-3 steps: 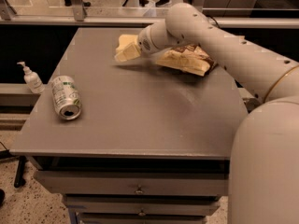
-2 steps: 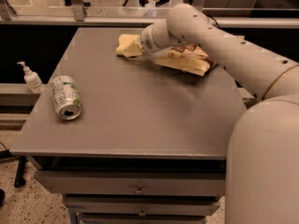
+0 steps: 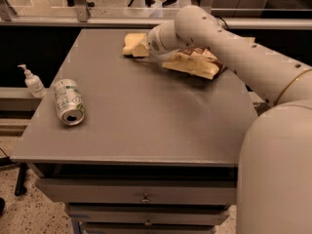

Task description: Pick sponge

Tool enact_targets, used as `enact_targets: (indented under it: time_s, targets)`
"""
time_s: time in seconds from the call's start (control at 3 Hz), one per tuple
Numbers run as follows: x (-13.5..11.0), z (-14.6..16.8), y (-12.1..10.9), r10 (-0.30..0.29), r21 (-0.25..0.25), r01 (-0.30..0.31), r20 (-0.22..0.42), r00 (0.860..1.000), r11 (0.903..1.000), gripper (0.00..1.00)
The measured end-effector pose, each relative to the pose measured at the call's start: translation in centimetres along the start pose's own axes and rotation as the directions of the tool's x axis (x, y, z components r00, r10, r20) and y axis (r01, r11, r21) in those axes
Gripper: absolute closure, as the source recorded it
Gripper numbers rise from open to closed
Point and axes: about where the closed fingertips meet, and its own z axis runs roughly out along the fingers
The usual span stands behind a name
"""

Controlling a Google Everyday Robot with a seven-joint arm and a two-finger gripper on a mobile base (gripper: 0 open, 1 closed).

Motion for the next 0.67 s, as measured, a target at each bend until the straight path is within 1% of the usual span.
enact_targets:
  time_s: [0.33, 0.67]
  targets:
    - [-1.3, -0.7, 0.3, 0.007, -0.039, -0.006, 0.025, 1.000, 0.9992, 1.00]
    - [-2.7, -2.5, 1.6, 0.035, -0.133, -0.024, 0.080, 0.996, 0.9909, 1.00]
